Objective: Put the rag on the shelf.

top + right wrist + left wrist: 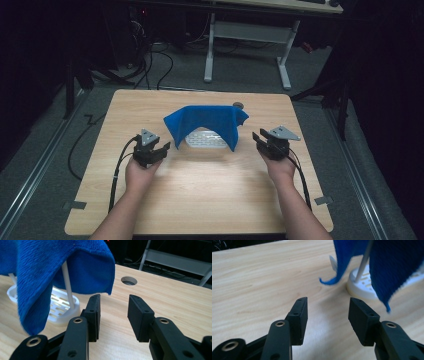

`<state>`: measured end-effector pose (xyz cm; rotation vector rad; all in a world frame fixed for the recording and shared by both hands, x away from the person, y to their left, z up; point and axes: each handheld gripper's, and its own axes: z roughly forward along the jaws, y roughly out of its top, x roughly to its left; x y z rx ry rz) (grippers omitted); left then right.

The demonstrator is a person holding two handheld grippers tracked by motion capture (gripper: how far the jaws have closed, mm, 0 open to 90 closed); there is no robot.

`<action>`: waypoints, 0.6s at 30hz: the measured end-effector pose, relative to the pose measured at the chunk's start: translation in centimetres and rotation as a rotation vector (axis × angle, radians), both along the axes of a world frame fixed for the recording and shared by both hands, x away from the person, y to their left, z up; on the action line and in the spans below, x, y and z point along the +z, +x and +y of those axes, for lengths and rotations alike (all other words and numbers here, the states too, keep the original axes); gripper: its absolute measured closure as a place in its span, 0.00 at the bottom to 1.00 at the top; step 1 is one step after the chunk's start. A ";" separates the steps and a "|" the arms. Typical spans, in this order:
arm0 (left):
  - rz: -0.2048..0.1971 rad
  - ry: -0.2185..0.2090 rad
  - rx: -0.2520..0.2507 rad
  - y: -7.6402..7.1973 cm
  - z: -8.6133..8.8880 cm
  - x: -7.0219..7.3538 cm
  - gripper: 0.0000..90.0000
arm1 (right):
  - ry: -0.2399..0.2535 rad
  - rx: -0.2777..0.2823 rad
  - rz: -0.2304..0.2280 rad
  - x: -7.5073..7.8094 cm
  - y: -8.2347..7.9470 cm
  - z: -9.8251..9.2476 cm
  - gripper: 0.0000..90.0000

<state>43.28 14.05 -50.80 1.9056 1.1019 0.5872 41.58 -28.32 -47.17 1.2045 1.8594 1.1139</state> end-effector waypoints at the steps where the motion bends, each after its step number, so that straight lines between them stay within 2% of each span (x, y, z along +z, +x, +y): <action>1: -0.002 -0.001 -0.001 -0.7 0.1 -0.1 0.56 | -0.002 0.000 0.022 -0.2 -0.5 -0.2 0.68; 3: 0.000 -0.003 -0.004 -1.1 0.2 -0.2 0.56 | -0.004 0.004 0.027 -0.3 -0.9 -0.3 0.68; 6: -0.001 -0.004 -0.014 -2.4 0.4 -0.3 0.56 | -0.002 0.006 0.005 -0.7 -2.1 -0.5 0.67; 7: 0.007 -0.016 -0.025 -3.3 0.5 -0.4 0.55 | -0.004 0.011 0.009 -1.0 -3.0 -0.6 0.66; 8: 0.007 -0.016 -0.025 -3.3 0.5 -0.4 0.55 | -0.004 0.011 0.009 -1.0 -3.0 -0.6 0.66; 9: 0.014 -0.015 -0.042 -4.2 0.6 -0.4 0.56 | -0.014 0.012 0.012 -1.5 -4.0 -0.6 0.65; 10: 0.014 -0.015 -0.042 -4.2 0.6 -0.4 0.56 | -0.014 0.012 0.012 -1.5 -4.0 -0.6 0.65; 12: 0.013 0.010 -0.067 -5.6 0.6 -0.4 0.55 | -0.015 0.021 0.009 -2.1 -5.4 -0.6 0.62; 13: 0.018 0.002 -0.079 -6.3 0.6 -0.4 0.55 | -0.012 0.024 0.011 -2.2 -5.8 -0.6 0.62; 14: 0.018 0.002 -0.079 -6.3 0.6 -0.4 0.55 | -0.005 0.032 0.021 -2.4 -6.4 -0.5 0.60; 15: 0.021 -0.010 -0.087 -7.0 0.7 -0.4 0.55 | -0.005 0.032 0.021 -2.4 -6.4 -0.5 0.60; 16: 0.040 -0.040 -0.110 -8.5 0.7 -0.8 0.55 | -0.008 0.047 0.022 -2.7 -7.5 -0.4 0.59; 17: 0.040 -0.040 -0.110 -8.5 0.7 -0.8 0.55 | -0.008 0.047 0.022 -2.7 -7.5 -0.4 0.59; 18: 0.059 -0.048 -0.125 -9.2 0.7 -1.0 0.55 | -0.006 0.053 0.023 -2.9 -8.2 -0.3 0.58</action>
